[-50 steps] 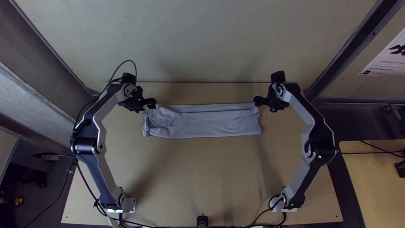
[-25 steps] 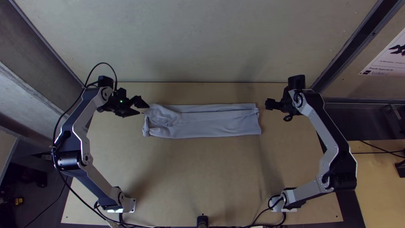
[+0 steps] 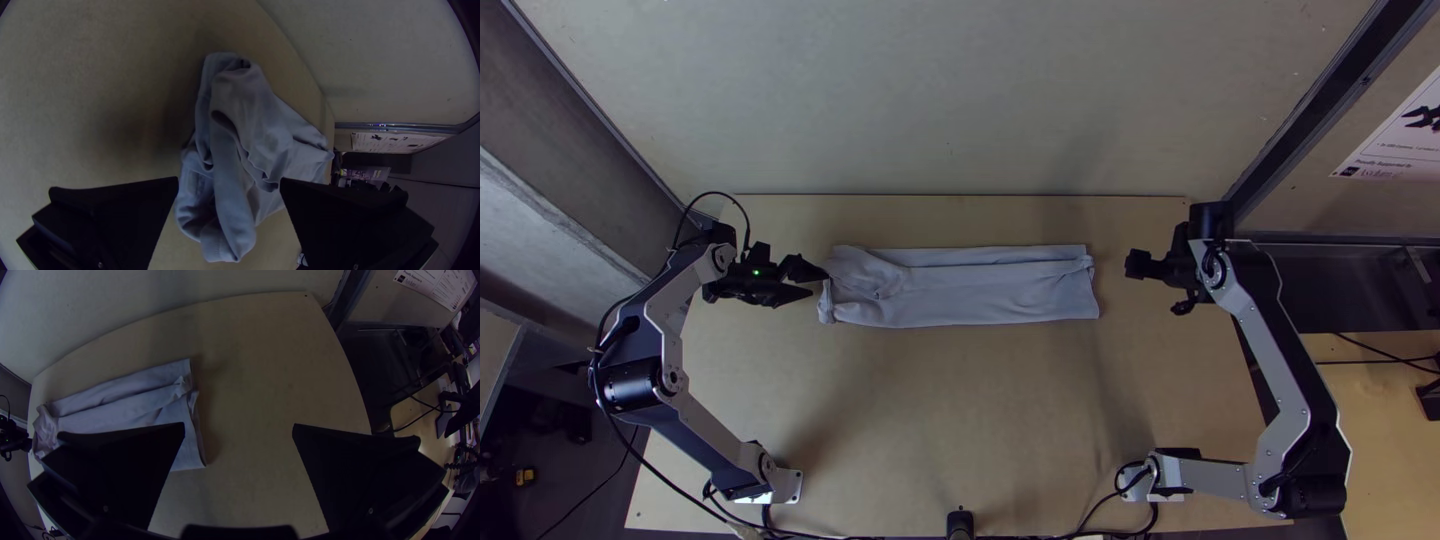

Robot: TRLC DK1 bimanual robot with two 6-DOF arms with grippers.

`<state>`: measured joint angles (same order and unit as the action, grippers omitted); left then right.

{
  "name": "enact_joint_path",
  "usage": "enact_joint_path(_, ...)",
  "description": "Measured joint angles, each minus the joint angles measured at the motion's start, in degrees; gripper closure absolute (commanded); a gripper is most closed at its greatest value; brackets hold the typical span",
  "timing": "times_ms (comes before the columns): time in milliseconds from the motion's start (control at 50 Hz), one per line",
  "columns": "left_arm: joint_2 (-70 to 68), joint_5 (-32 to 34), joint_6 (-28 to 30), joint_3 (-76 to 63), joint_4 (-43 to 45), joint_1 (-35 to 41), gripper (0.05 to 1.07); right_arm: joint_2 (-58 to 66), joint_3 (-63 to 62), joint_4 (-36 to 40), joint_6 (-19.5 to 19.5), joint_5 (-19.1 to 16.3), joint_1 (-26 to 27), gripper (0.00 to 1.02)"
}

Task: Fold the t-shirt

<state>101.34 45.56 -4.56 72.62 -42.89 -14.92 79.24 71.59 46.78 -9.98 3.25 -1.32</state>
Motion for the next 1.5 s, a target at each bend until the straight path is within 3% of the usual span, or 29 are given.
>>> enact_joint_path(400,6.58,2.86,1.16,-0.31,4.5,1.11,0.1,-2.78,-2.21,-0.04,1.11,0.24,0.35,0.04)
enact_joint_path(620,6.64,2.29,-0.17,-0.28,6.54,5.51,0.1,-3.04,-2.23,-0.09,1.11,0.24,0.33,0.04)
enact_joint_path(820,6.62,-2.21,-4.74,0.48,10.78,12.9,0.1,-3.04,-2.23,-0.17,1.11,0.24,0.33,0.04)
enact_joint_path(1120,7.56,-15.17,-8.63,4.9,12.76,24.11,0.11,-3.21,-3.89,-0.68,1.09,0.24,0.35,0.04)
enact_joint_path(1160,7.82,-16.96,-9.09,5.64,12.31,24.92,0.15,-3.26,-4.63,-0.74,1.07,0.24,0.35,0.04)
enact_joint_path(1200,7.91,-18.93,-9.64,6.25,11.89,25.64,0.28,-3.3,-5.38,-0.85,1.07,0.24,0.35,0.04)
enact_joint_path(1260,7.91,-21.73,-10.08,6.73,11.23,26.58,0.67,-3.48,-6.45,-1.18,0.98,0.24,0.35,0.04)
enact_joint_path(1300,7.91,-24.35,-10.34,6.95,10.88,27.12,1.03,-3.58,-6.95,-1.31,0.81,0.22,0.35,0.04)
enact_joint_path(1500,7.91,-29.86,-10.47,7.61,9.84,27.8,1.05,-3.74,-8.11,-2.97,-0.72,0.24,0.22,0.04)
